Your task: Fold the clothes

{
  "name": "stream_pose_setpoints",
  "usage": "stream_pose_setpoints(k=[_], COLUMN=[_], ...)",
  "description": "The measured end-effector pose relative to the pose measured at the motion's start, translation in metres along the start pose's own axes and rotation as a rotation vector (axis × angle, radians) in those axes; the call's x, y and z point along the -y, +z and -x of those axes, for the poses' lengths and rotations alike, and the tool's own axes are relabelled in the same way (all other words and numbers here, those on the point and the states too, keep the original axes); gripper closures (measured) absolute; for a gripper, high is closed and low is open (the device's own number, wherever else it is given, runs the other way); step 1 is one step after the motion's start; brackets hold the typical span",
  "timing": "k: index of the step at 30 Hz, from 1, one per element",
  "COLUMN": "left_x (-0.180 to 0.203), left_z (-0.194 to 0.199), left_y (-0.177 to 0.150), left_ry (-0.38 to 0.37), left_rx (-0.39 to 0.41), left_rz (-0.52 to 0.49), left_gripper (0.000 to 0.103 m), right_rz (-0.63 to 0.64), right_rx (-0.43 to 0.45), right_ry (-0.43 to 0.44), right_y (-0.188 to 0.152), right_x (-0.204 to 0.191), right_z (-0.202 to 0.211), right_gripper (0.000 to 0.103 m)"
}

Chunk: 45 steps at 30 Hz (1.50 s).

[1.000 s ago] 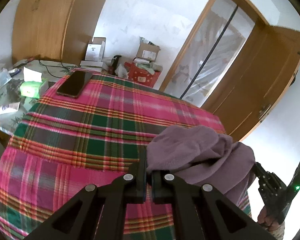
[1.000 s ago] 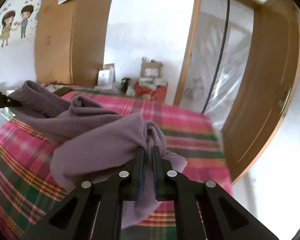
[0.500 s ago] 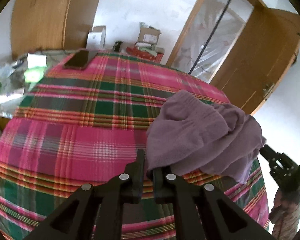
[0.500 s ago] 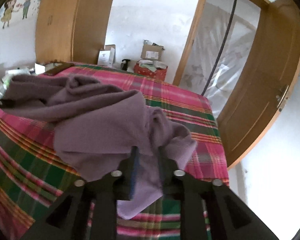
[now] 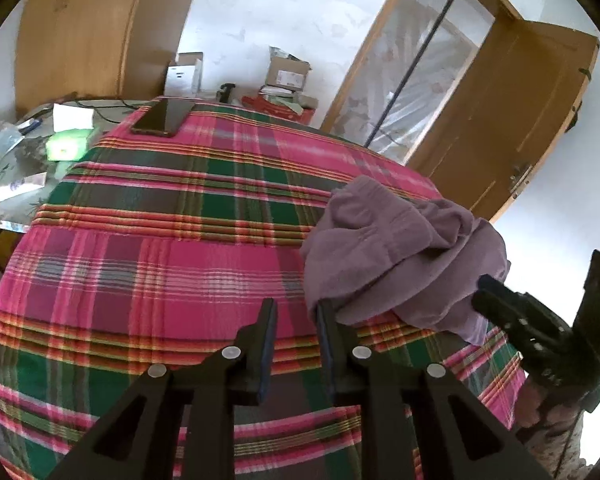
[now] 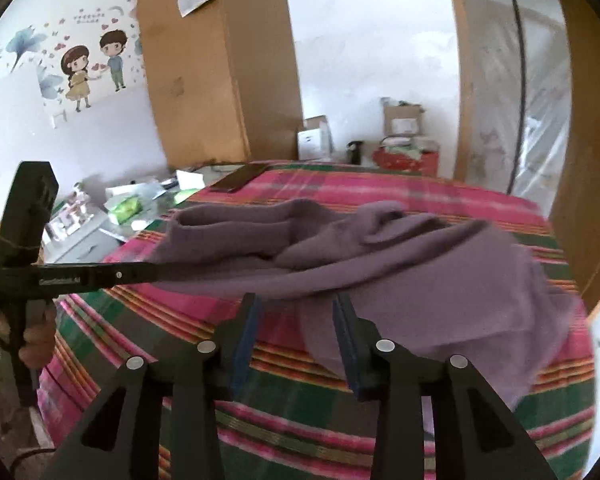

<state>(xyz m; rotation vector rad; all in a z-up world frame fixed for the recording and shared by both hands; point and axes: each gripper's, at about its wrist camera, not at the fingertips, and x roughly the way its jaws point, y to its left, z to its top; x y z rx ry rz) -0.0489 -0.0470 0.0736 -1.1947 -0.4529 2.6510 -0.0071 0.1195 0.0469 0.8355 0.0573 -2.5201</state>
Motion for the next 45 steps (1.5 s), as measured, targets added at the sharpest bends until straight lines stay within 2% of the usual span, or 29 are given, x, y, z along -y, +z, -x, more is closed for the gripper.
stream_pose_setpoints(k=[3, 5, 9, 10, 11, 12, 14, 18, 23, 27, 29, 31, 32, 37, 45], left_x=[0.001, 0.006, 0.02, 0.025, 0.032, 0.04, 0.057, 0.082, 0.09, 0.088, 0.085, 0.08, 0.075, 0.056, 0.033], left_z=[0.005, 0.004, 0.011, 0.014, 0.017, 0.019, 0.017, 0.002, -0.022, -0.031, -0.035, -0.04, -0.043, -0.039, -0.025], left_y=[0.003, 0.006, 0.016, 0.019, 0.02, 0.021, 0.018, 0.006, 0.008, 0.017, 0.021, 0.028, 0.03, 0.041, 0.049], left_ry=[0.003, -0.003, -0.019, -0.016, -0.012, -0.015, -0.017, 0.052, 0.171, 0.192, 0.167, 0.148, 0.142, 0.107, 0.091], left_rx=[0.014, 0.014, 0.013, 0.027, 0.041, 0.053, 0.049, 0.027, 0.008, 0.021, 0.018, 0.0, -0.007, 0.012, 0.056], left_rz=[-0.023, -0.05, -0.101, -0.117, -0.139, -0.172, -0.257, -0.399, -0.443, -0.433, -0.413, -0.378, -0.354, -0.252, -0.169], left_gripper=[0.081, 0.075, 0.073, 0.068, 0.064, 0.06, 0.059, 0.059, 0.059, 0.062, 0.069, 0.088, 0.09, 0.095, 0.096], right_rz=[-0.048, -0.122, -0.262, -0.285, -0.296, -0.3, -0.307, -0.294, -0.254, -0.199, -0.171, -0.152, -0.143, -0.138, -0.207], right_rx=[-0.024, -0.043, -0.051, -0.051, -0.052, -0.052, -0.051, -0.05, -0.051, -0.037, -0.015, 0.012, 0.027, 0.076, -0.038], right_ry=[0.031, 0.07, 0.119, 0.128, 0.13, 0.125, 0.117, 0.109, 0.079, 0.039, 0.009, -0.017, -0.032, -0.089, -0.015], right_y=[-0.002, -0.003, -0.005, -0.004, -0.004, -0.003, -0.002, -0.001, -0.001, 0.0, 0.002, 0.006, 0.01, 0.033, 0.078], right_x=[-0.003, 0.003, 0.018, 0.02, 0.021, 0.021, 0.02, 0.015, 0.011, 0.009, 0.011, 0.016, 0.019, 0.039, 0.073], right_z=[-0.015, -0.023, -0.031, -0.032, -0.033, -0.033, -0.035, -0.036, -0.035, -0.027, -0.019, -0.011, -0.007, 0.004, -0.036], right_gripper=[0.064, 0.064, 0.062, 0.06, 0.054, 0.052, 0.051, 0.051, 0.051, 0.051, 0.051, 0.051, 0.051, 0.051, 0.051])
